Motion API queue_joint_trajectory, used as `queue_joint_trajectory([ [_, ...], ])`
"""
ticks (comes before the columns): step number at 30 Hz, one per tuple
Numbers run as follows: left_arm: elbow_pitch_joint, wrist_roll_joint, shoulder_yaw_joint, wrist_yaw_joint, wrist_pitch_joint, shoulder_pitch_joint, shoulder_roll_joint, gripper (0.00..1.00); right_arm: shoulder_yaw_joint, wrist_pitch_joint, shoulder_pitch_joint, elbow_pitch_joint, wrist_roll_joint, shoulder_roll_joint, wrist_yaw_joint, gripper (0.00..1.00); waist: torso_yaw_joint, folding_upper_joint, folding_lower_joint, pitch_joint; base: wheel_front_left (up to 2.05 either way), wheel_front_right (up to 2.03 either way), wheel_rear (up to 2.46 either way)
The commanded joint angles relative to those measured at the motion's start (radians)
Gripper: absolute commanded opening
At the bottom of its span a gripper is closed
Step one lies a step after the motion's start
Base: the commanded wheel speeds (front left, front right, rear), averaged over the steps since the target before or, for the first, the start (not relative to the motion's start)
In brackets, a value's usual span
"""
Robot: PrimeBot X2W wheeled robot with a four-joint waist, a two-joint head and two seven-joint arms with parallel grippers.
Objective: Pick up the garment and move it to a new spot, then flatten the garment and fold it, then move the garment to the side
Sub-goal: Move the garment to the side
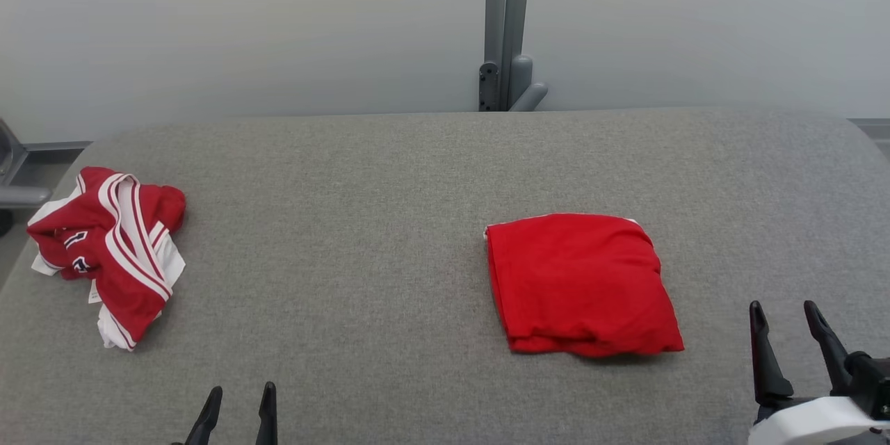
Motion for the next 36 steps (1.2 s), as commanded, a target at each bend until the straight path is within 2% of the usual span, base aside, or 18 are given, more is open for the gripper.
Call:
queue_joint_trajectory([
  [1, -0.001, 0.012, 0.007, -0.006, -0.002, -0.011, -0.002, 1.00, 0.010, -0.004, -0.015, 0.006, 0.020, -0.006, -0.001, 1.00, 0.001, 0.0035, 0.0000, 0.007, 0.00, 0.00, 0.00],
  [4, -0.003, 0.026, 0.013, -0.016, -0.002, -0.021, -0.008, 1.00, 0.048, -0.002, -0.052, 0.038, 0.059, -0.021, -0.001, 1.00, 0.002, 0.0035, 0.0000, 0.023, 0.00, 0.00, 0.00],
  [6, -0.008, 0.033, 0.014, -0.022, -0.002, -0.029, -0.014, 1.00, 0.074, 0.037, -0.100, 0.065, 0.095, -0.029, -0.001, 1.00, 0.003, 0.0035, 0.0000, 0.040, 0.00, 0.00, 0.00],
  [13, -0.003, 0.059, -0.004, -0.049, -0.002, -0.091, -0.037, 1.00, 0.128, 0.294, -0.293, 0.169, 0.207, -0.054, -0.001, 1.00, 0.036, 0.0035, 0.0000, 0.148, 0.00, 0.00, 0.00],
  [17, 0.017, 0.075, -0.006, -0.069, -0.002, -0.144, -0.063, 1.00, 0.103, 0.395, -0.385, 0.258, 0.220, -0.042, -0.001, 1.00, 0.072, 0.0035, 0.0000, 0.211, 0.00, 0.00, 0.00],
  [22, 0.043, 0.094, 0.008, -0.089, -0.002, -0.184, -0.092, 1.00, 0.098, 0.448, -0.445, 0.336, 0.308, -0.015, -0.001, 1.00, 0.106, 0.0035, 0.0000, 0.250, 0.00, 0.00, 0.00],
  [28, 0.061, 0.113, 0.038, -0.107, -0.002, -0.192, -0.116, 1.00, 0.101, 0.489, -0.460, 0.398, 0.393, -0.011, -0.001, 1.00, 0.108, 0.0035, 0.0000, 0.258, 0.00, 0.00, 0.00],
  [29, 0.061, 0.115, 0.045, -0.108, -0.002, -0.191, -0.120, 1.00, 0.102, 0.488, -0.461, 0.398, 0.402, -0.012, -0.001, 0.34, 0.101, 0.0035, 0.0000, 0.260, 0.00, 0.00, 0.00],
  [30, 0.063, 0.119, 0.048, -0.111, -0.002, -0.190, -0.124, 1.00, 0.099, 0.478, -0.465, 0.396, 0.414, -0.013, -0.001, 0.34, 0.093, 0.0035, 0.0000, 0.262, 0.00, 0.00, 0.00],
  [31, 0.063, 0.122, 0.053, -0.114, -0.002, -0.188, -0.126, 1.00, 0.101, 0.477, -0.468, 0.394, 0.428, -0.012, -0.001, 0.00, 0.082, 0.0035, 0.0000, 0.264, 0.00, 0.00, 0.00],
  [36, 0.058, 0.141, 0.078, -0.130, -0.002, -0.196, -0.134, 1.00, 0.128, 0.452, -0.500, 0.373, 0.465, -0.027, -0.001, 0.00, -0.005, 0.0035, 0.0000, 0.285, 0.00, 0.00, 0.00],
])
